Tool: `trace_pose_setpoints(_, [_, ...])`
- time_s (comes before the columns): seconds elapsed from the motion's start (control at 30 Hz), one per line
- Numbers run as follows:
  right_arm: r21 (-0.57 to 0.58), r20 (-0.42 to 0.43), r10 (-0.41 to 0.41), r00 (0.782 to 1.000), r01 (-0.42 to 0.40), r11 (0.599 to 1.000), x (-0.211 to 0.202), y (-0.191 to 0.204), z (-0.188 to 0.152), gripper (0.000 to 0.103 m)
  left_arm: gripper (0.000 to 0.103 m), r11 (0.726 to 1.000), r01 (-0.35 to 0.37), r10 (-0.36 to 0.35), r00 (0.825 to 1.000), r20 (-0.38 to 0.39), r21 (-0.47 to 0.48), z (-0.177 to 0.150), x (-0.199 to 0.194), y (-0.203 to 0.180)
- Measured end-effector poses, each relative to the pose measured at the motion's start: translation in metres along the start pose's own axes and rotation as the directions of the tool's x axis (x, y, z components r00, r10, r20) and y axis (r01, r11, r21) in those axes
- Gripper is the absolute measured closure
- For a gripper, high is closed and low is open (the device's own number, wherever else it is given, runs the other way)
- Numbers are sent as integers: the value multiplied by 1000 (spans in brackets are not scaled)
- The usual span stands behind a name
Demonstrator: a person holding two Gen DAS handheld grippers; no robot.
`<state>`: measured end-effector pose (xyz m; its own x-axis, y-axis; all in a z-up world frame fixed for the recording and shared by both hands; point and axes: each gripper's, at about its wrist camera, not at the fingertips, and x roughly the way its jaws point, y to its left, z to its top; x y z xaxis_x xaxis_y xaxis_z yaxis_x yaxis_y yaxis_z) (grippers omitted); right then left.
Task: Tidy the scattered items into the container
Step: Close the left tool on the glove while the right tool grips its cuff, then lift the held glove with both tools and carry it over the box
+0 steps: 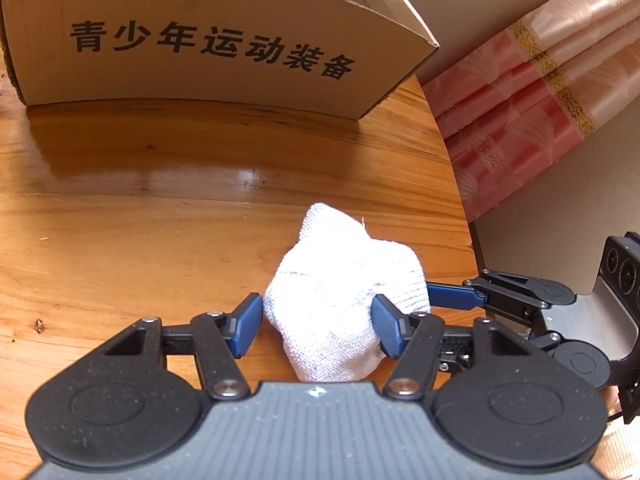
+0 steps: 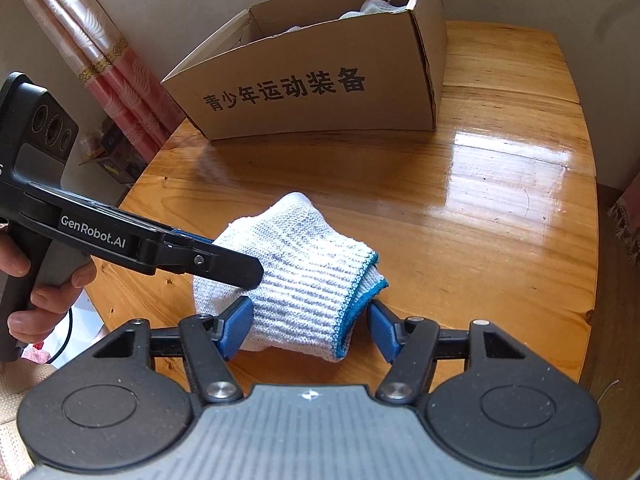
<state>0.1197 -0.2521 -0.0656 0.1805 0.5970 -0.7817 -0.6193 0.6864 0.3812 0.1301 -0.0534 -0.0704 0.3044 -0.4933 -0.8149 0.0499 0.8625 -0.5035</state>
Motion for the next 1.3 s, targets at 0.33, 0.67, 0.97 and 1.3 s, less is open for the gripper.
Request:
trace_pose_setpoints(0.33, [-3,14,-17,1000,17,1000,1,5,0,46,47,1000,8,-8,1000,22,8,0,2,-3])
trace_pose_setpoints(0.67, [-43,23,-43,999,44,998,-7,21,4,48,48,1000,12,-14,998,63,22,-4,-14,-5])
trace_pose_setpoints(0.97, [-95,37,-75,997,78,992,-18,43,12,48,48,999,37,-40,994,102,31,-7,-35,-2])
trace_pose_setpoints(1.3, [-157,42,-116,992,121,980,-24,70,25,48,48,997,34,-42,992,120,70,-7,-57,-1])
